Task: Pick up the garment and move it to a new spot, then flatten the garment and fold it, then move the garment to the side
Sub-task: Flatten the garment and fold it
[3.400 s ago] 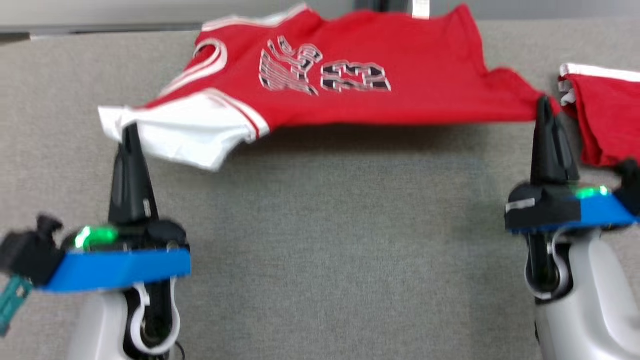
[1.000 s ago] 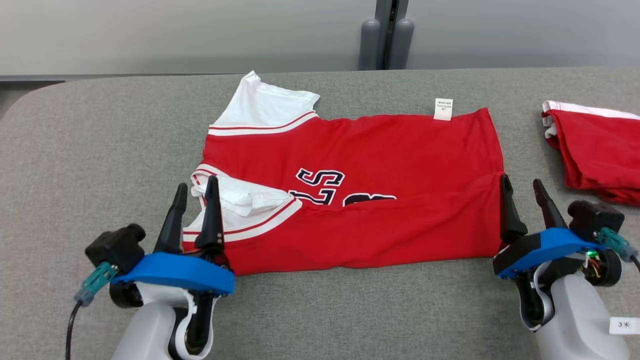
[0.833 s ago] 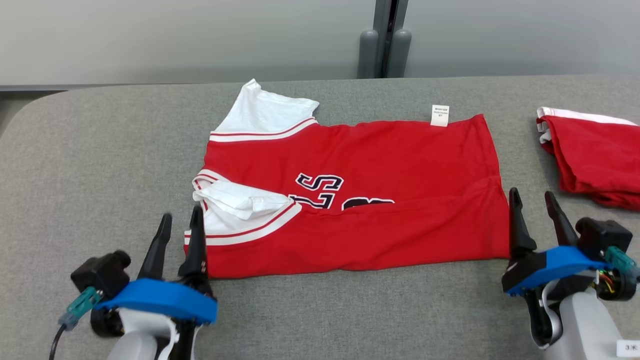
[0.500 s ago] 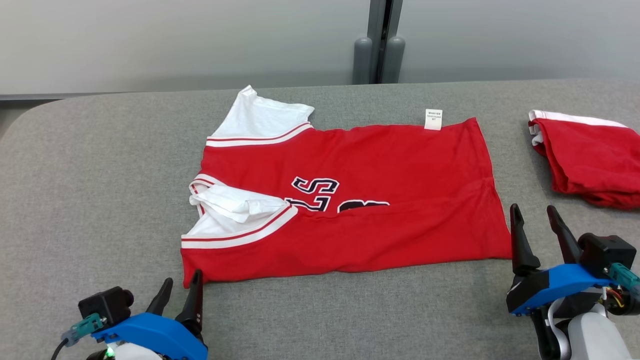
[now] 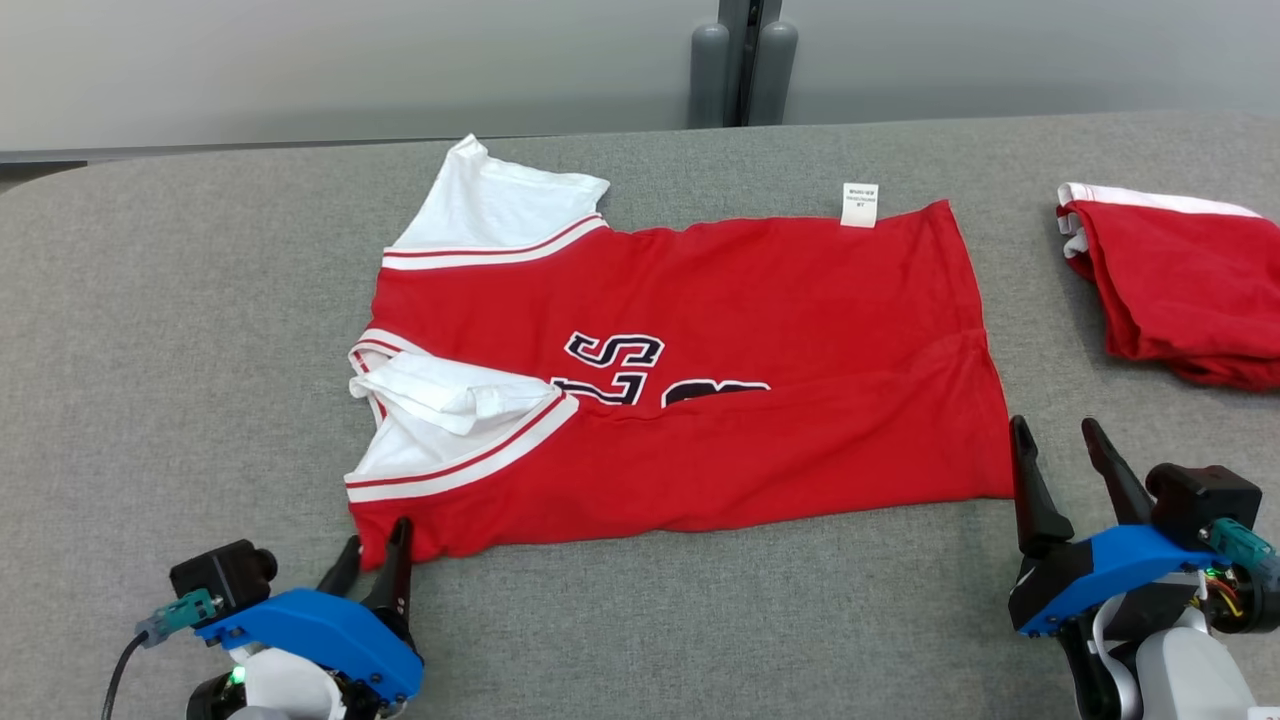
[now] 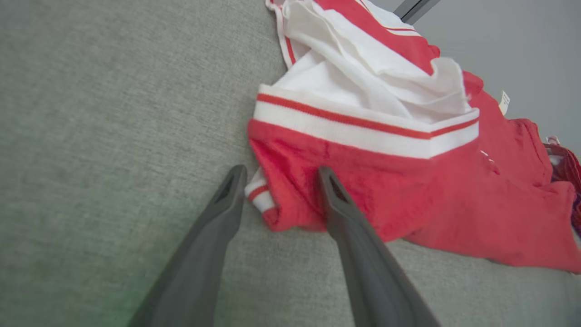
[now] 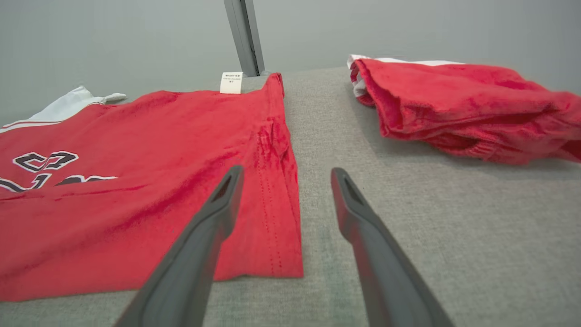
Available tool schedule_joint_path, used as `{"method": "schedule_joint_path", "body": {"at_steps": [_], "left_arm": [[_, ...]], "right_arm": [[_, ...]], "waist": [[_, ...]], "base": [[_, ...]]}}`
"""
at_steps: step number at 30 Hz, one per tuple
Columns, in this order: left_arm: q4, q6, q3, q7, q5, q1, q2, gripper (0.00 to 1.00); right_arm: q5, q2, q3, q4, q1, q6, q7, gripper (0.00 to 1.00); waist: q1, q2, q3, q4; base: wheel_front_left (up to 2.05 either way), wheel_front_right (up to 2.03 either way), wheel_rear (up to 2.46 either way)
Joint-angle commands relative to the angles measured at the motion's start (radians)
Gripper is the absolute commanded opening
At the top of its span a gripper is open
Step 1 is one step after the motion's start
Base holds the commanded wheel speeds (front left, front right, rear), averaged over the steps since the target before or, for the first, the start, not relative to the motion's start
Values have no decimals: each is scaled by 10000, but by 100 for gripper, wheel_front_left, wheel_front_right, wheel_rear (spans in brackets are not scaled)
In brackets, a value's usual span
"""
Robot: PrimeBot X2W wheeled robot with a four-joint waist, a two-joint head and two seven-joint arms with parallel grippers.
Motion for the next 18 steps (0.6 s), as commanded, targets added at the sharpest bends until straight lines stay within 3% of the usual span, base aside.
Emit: {"method": "schedule_joint_path", "body": {"at_steps": [1,2,14,15,17,18], "left_arm": [[92,-96,-124,89,-62,-66,-63,34],[108,-175,-129,-18,-60,-152,-76,0],[-250,-335,-71,-749,179,-304,-57,0],[-285,-358,-64,-807,191,-307,-51,0],[-341,-404,-49,-910,197,-306,-31,0],[-381,-440,-29,-953,192,-297,-26,0]], "right_arm": [[67,-27,-33,75,66,1,41,100],[70,-27,-77,242,8,1,110,100],[460,-27,-35,2053,-648,1,464,100],[559,-27,-17,2256,-722,1,459,48],[880,-26,62,2635,-841,1,401,24],[1065,-23,136,2816,-907,1,346,4]], "waist": [[1,-1,28,5],[1,-1,62,20],[1,-1,40,320],[1,-1,32,341],[1,-1,8,363],[1,-1,-9,366]], "base": [[0,0,0],[0,0,0],[0,0,0],[0,0,0],[0,0,0],[0,0,0]]}}
